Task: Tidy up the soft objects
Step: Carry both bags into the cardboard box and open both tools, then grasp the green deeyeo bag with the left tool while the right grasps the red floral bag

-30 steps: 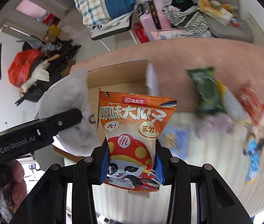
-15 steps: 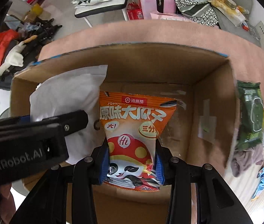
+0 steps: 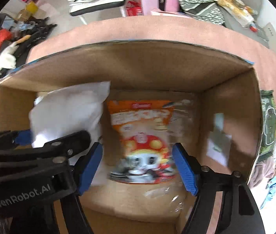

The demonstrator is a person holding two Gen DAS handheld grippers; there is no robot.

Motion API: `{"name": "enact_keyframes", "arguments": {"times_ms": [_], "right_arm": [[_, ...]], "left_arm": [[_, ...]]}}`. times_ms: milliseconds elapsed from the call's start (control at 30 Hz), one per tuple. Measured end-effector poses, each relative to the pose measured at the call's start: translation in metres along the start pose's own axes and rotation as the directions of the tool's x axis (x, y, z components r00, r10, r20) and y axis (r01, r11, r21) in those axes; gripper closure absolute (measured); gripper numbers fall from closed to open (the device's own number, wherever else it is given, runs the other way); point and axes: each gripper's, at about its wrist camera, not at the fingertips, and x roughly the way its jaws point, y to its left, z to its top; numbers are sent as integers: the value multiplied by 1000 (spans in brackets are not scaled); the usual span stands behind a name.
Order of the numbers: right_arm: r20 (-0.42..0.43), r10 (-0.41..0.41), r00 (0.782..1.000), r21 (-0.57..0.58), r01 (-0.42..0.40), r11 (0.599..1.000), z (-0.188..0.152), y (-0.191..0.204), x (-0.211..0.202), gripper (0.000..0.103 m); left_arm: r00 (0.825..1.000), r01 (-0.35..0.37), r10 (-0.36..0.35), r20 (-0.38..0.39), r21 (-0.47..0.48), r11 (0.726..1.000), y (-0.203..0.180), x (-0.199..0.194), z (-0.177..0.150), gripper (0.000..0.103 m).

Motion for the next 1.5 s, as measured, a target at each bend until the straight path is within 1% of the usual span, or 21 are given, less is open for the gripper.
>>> {"name": "enact_keyframes", "arguments": {"times_ms": [67,100,167,200,300,433,467,700,800,867,967,1033,1100,1133,1200,1267,1300,1333,1367,1467,1500], "right_arm": [[11,-1,1000,-2,1,1000,-7,1,-12,19],[17,-9,1000,1,9,1000,-10,2,-16,13],[32,-4,999,9,4,1000,-21,2,-30,11],[41,-1,999,10,0,1000,-26,3,-36,10],[81,-17,997,-8,18,1000,-48,7,-63,0],[154,-25,988,-9,27,1000,-85,6,-101,0],[174,-35,984,-4,36,999,-93,6,-110,0],[253,-21,967,6,20,1000,-140,6,-165,0],[274,3,962,-9,-1,1000,-160,7,-183,0],[279,29,960,-24,-24,999,-168,9,-192,0],[285,86,955,-41,-78,996,-179,7,-205,0],[296,115,948,-42,-108,993,-181,3,-211,0],[336,131,933,-50,-121,991,-183,-5,-220,0],[373,128,919,-66,-111,992,-184,-13,-228,0],[417,106,903,-79,-80,994,-183,-28,-237,0],[423,115,899,-63,-97,993,-178,-60,-244,0],[419,120,900,-48,-111,993,-176,-71,-245,0],[407,116,906,-15,-120,993,-170,-97,-247,0],[396,96,913,13,-110,994,-165,-117,-247,0],[381,5,925,94,-44,995,-148,-182,-244,0],[372,-28,928,115,-16,993,-141,-201,-242,0]], "left_arm": [[999,-21,21,47,-2,1000,4,-19,-12,11],[997,-27,28,77,-5,1000,8,-31,-20,9],[993,-38,39,113,-12,999,13,-47,-34,4],[990,-44,45,136,-16,999,16,-56,-43,3],[977,-73,76,199,-21,997,22,-80,-72,3],[951,-113,121,285,-43,993,24,-107,-113,3],[946,-124,134,297,-50,991,17,-104,-109,3],[921,-124,151,360,-97,988,15,-131,-155,3],[911,-125,160,381,-114,985,13,-147,-172,3],[898,-147,186,399,-127,981,9,-157,-182,3],[881,-170,217,420,-146,974,0,-168,-191,3],[875,-170,219,432,-149,974,-11,-175,-192,3],[869,-150,194,456,-132,980,-30,-182,-188,3],[866,-144,186,464,-124,982,-40,-184,-184,3],[869,-122,151,471,-91,988,-63,-184,-171,3],[877,-101,109,467,-42,994,-93,-180,-152,3],[885,-95,93,457,-18,995,-108,-176,-143,3],[893,-86,70,444,15,996,-129,-169,-130,3],[896,-88,62,440,39,995,-146,-164,-120,3],[919,-104,43,392,135,985,-207,-133,-81,3],[928,-107,42,370,158,982,-222,-121,-69,7]]}}
